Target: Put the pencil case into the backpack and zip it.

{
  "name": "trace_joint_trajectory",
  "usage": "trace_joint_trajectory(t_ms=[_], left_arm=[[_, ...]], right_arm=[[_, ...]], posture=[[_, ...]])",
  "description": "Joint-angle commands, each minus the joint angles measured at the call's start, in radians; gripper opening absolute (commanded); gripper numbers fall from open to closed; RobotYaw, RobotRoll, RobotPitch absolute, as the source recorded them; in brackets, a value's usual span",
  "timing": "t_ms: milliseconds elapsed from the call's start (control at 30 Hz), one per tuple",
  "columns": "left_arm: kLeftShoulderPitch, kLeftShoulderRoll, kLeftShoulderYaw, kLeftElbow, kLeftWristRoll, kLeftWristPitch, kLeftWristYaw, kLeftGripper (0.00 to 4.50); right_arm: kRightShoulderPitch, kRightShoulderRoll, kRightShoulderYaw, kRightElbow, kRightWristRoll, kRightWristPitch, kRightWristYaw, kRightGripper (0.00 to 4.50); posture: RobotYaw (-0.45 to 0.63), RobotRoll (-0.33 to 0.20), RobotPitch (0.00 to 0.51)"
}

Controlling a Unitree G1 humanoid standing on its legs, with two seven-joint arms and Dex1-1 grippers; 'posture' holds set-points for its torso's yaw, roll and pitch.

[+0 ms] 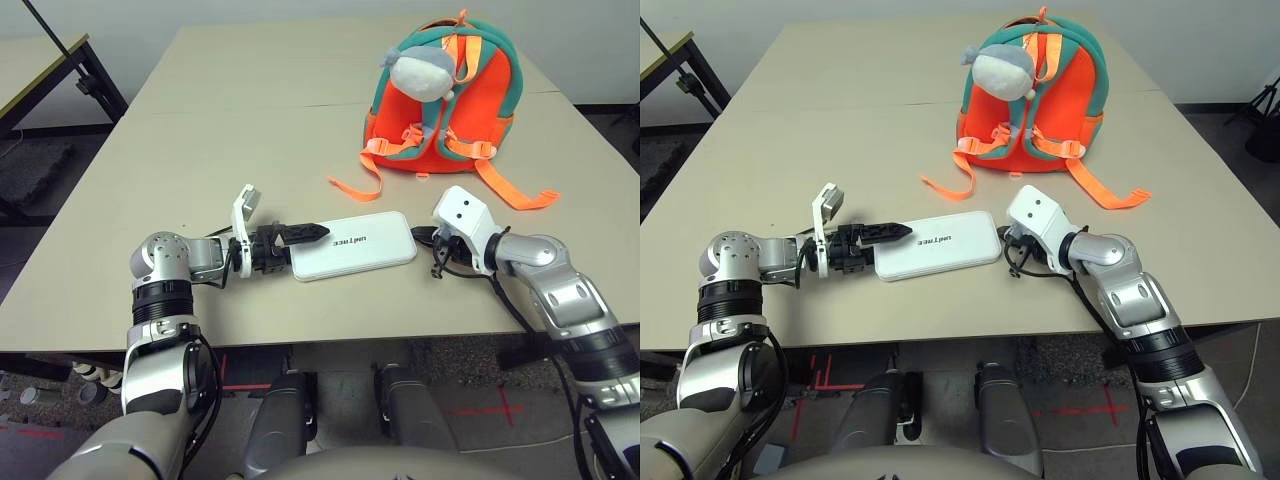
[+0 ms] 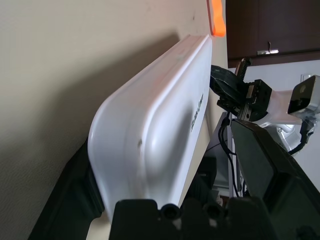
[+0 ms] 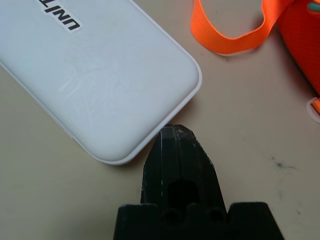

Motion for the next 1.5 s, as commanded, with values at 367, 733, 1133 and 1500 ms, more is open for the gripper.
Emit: trace_joint_trajectory(t_ms=[367,733,1133,1500], left_arm=[[0.013,-0.024,0.016,0.018,0.014,0.023,0.008,2.02],[-0.017,-0.008,0.029,-0.024,0.029,-0.105,0.002,1.2],[-0.128,0.141,0.058,-0.203,-0.034,-0.204,-0.038,1.2],[-0.342,0.186,0.124,-0.228,-0.034,-0.434,-0.018,1.2]], right_arm=[[-0.003,0.015,0.03,-0.02,0.005,0.005,-0.003,0.0],[-0.006,0.013,0.038,0.012,-0.02,-0.026,-0.022,0.59],[-0.047,0.016,-0.087,0.064,0.082,0.028,-0.023,4.5],[-0.177,0.052,-0.293,0.103,0.262,0.256,-0.14,4.5]], posture=[[-0.21,0.0,0.115],[-0.21,0.0,0.124],[-0.19,0.0,0.139],[-0.18,0.0,0.139]])
